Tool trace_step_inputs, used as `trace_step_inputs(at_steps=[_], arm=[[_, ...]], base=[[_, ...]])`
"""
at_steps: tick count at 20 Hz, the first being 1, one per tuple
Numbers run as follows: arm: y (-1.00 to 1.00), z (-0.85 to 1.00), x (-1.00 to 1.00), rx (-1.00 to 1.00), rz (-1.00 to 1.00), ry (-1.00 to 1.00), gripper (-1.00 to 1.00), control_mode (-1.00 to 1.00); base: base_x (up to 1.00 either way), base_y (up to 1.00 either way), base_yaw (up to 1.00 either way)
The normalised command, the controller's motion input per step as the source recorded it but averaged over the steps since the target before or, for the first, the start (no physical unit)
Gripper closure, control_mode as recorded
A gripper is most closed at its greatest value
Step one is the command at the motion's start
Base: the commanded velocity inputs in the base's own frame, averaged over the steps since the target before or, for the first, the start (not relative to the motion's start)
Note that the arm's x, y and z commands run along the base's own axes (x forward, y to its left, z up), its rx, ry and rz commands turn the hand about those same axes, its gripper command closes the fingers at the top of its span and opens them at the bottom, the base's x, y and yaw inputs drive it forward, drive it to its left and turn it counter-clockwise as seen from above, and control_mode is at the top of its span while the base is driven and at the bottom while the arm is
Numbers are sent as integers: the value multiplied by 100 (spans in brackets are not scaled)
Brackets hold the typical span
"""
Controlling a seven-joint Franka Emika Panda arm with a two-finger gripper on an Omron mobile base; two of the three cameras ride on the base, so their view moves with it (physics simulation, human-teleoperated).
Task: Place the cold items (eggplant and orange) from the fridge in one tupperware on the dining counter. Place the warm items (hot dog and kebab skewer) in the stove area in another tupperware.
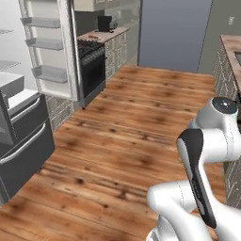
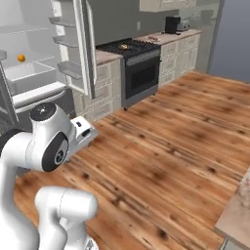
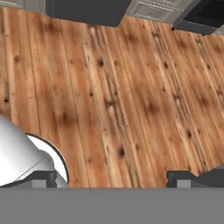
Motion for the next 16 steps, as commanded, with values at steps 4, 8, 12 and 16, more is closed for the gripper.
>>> trace_step_inputs(at_steps=[4,8,12,16], arm=[[0,0,0,0,0,0,-100,100],[0,0,0,0,0,0,-100,100],[0,0,0,0,0,0,-100,100],[0,0,0,0,0,0,-100,100]], base=[[69,26,38],[76,37,43],[91,31,48],[100,15,44]])
